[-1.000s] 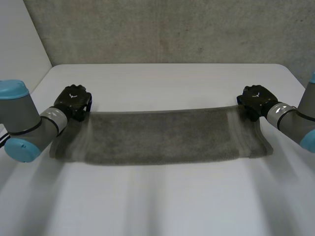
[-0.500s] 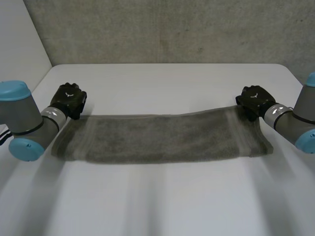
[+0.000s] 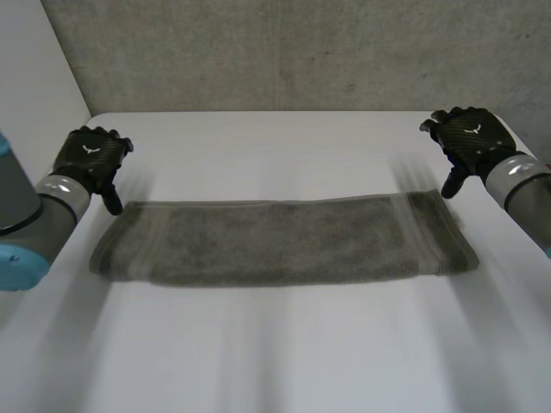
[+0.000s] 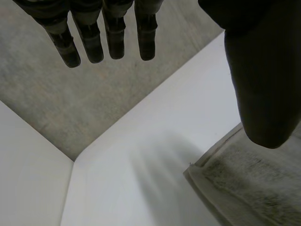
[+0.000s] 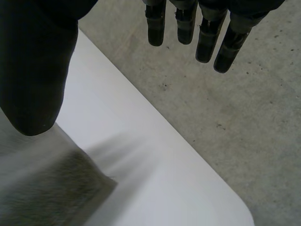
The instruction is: Fold the towel.
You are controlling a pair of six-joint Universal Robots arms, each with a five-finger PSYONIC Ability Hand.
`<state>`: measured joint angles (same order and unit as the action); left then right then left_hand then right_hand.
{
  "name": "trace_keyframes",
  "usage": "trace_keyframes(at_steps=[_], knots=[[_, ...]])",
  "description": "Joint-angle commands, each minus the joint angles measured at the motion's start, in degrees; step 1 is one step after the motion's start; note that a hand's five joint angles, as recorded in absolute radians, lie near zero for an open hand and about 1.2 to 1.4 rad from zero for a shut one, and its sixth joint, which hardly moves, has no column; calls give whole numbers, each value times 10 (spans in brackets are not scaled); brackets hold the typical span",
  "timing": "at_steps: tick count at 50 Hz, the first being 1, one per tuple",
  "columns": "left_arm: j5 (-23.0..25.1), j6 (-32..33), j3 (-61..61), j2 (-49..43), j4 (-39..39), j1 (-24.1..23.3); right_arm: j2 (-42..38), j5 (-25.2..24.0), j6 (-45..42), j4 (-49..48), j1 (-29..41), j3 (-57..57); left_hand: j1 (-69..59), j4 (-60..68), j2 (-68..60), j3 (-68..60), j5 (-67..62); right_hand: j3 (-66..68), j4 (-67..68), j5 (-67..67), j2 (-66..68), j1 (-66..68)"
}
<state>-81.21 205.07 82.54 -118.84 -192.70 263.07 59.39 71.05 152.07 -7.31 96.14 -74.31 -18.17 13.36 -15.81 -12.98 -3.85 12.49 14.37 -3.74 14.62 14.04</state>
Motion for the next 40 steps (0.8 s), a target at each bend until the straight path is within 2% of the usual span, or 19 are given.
trace_keyframes(at_steps=[1,8,12,22,33,35,36,37,38,39,40], knots=[[8,-38,104,101,-7,2,70,-13,15,-1,-6,-125,64,-34,41,30,21,-25,-44,37,-46,-40],[39,-85,170,145,-7,1,104,-73,-2,5,-38,-231,64,-34,41,30,21,-25,-44,37,-46,-40],[59,-104,199,156,-7,0,105,-87,-16,5,-60,-253,64,-34,41,30,21,-25,-44,37,-46,-40],[59,-119,216,153,-21,-2,56,-88,-90,-6,-92,-253,64,-34,41,30,21,-25,-44,-106,98,103],[60,-136,222,155,-31,1,5,-91,-103,-38,-109,-232,64,-34,41,30,21,-25,-44,-342,333,339],[59,-136,223,155,-31,1,-4,-92,-104,-38,-108,-225,64,-34,41,30,21,-25,-44,-436,427,433],[59,-136,223,155,-31,1,-4,-92,-104,-38,-108,-225,64,-34,41,30,21,-25,-44,-436,427,433],[59,-136,225,155,-32,1,-7,-93,-104,-38,-108,-224,66,-34,42,30,23,-25,-44,-528,519,525],[59,-136,225,155,-32,1,-7,-93,-104,-38,-108,-224,66,-34,42,30,23,-25,-44,-529,520,526],[60,-136,228,155,-33,1,-8,-97,-104,-38,-108,-225,66,-34,42,30,23,-25,-44,-654,645,650],[60,-136,229,155,-34,1,-7,-106,-104,-38,-109,-225,66,-34,42,30,23,-25,-44,-663,654,659]])
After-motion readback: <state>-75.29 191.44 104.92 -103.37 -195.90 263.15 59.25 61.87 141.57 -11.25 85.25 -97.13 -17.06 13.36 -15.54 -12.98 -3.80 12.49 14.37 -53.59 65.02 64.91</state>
